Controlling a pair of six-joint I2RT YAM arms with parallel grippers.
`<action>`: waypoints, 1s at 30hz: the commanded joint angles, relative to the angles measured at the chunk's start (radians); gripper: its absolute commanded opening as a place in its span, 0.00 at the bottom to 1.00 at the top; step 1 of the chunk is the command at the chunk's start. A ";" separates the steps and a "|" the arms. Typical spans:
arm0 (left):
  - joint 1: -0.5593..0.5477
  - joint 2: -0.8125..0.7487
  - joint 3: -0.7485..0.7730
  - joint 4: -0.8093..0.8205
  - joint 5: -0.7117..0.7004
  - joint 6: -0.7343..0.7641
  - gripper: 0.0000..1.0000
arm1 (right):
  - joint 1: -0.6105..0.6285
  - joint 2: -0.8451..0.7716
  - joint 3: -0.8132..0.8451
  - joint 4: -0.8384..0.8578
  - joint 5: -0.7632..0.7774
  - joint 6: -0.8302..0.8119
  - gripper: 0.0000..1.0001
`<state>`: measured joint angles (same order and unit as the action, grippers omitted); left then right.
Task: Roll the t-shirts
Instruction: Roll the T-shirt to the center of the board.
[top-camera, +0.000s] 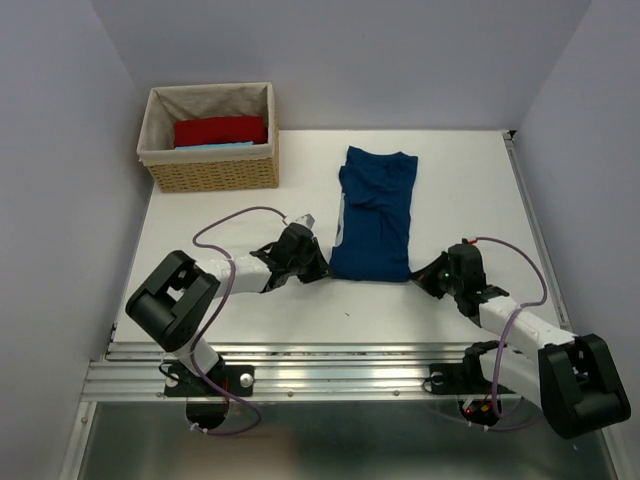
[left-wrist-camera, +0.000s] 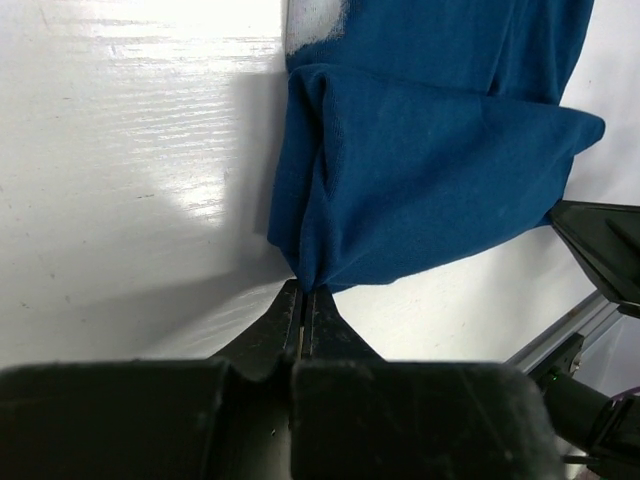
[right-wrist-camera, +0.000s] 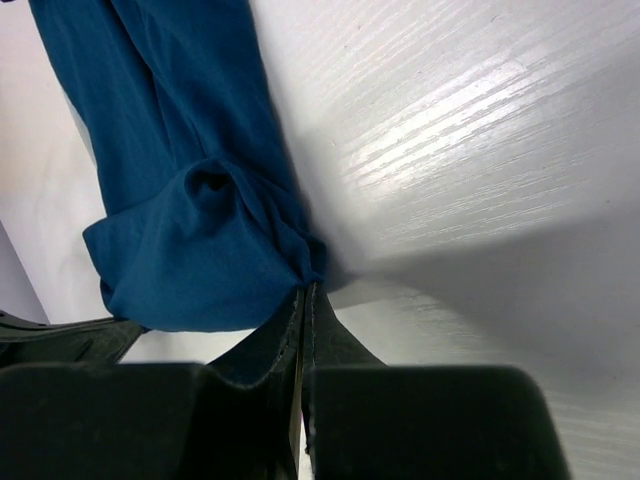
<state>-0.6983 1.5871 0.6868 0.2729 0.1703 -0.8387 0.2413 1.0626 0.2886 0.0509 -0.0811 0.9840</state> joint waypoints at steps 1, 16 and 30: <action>0.010 0.025 0.029 -0.024 0.023 0.061 0.00 | -0.007 -0.041 -0.008 -0.011 -0.003 -0.027 0.01; 0.010 -0.039 0.016 -0.092 0.002 0.084 0.60 | -0.007 -0.052 0.003 -0.091 -0.060 -0.047 0.48; 0.013 0.044 0.022 0.009 0.028 0.036 0.35 | -0.007 0.119 0.011 0.138 -0.178 0.008 0.35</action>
<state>-0.6899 1.6207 0.7071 0.2508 0.1875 -0.7948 0.2413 1.1561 0.2890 0.1211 -0.2287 0.9722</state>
